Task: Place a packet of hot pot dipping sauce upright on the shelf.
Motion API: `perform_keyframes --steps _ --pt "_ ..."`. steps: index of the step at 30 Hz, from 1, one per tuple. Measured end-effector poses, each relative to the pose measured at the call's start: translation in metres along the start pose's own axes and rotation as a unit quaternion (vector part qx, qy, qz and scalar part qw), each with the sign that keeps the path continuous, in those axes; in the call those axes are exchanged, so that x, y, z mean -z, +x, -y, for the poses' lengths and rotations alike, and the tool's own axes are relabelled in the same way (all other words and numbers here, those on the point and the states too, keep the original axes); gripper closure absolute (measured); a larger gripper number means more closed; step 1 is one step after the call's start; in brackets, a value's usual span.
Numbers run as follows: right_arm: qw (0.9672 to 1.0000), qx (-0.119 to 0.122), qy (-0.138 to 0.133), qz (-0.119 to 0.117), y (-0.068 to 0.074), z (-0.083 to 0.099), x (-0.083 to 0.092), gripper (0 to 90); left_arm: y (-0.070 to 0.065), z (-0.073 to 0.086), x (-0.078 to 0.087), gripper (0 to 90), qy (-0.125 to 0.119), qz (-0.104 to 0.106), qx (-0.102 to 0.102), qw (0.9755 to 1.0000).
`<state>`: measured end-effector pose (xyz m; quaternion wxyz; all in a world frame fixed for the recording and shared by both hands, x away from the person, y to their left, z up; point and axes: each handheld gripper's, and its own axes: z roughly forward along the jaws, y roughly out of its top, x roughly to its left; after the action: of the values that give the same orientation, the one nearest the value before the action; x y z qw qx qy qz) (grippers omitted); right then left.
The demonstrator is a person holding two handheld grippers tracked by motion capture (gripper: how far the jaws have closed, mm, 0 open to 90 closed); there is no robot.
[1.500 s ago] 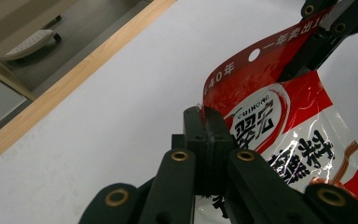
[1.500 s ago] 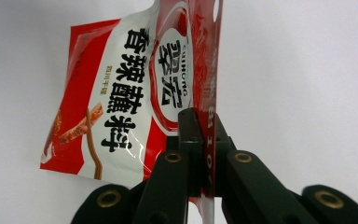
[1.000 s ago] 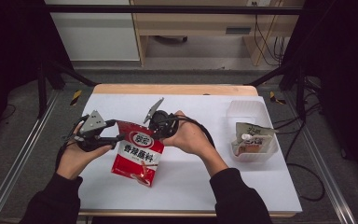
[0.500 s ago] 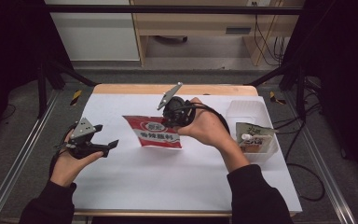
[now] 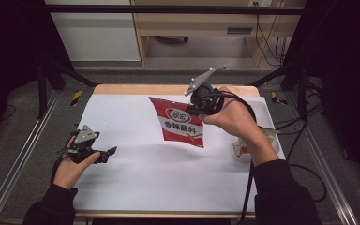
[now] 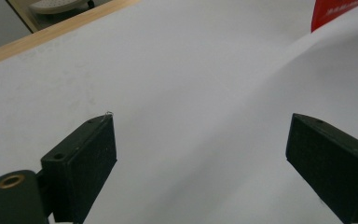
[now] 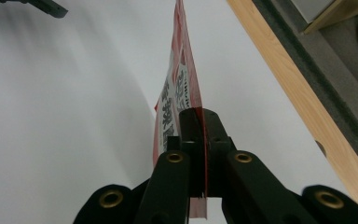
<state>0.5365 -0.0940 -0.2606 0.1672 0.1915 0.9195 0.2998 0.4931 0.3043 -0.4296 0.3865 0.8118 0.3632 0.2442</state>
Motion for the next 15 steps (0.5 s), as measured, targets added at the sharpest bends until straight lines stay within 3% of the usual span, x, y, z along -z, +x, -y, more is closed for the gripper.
perform_keyframes --steps 15 --pt "0.9989 -0.030 -0.022 0.029 -0.037 0.016 0.037 90.0 -0.001 0.008 -0.006 7.2 0.006 -0.019 0.003 0.9998"
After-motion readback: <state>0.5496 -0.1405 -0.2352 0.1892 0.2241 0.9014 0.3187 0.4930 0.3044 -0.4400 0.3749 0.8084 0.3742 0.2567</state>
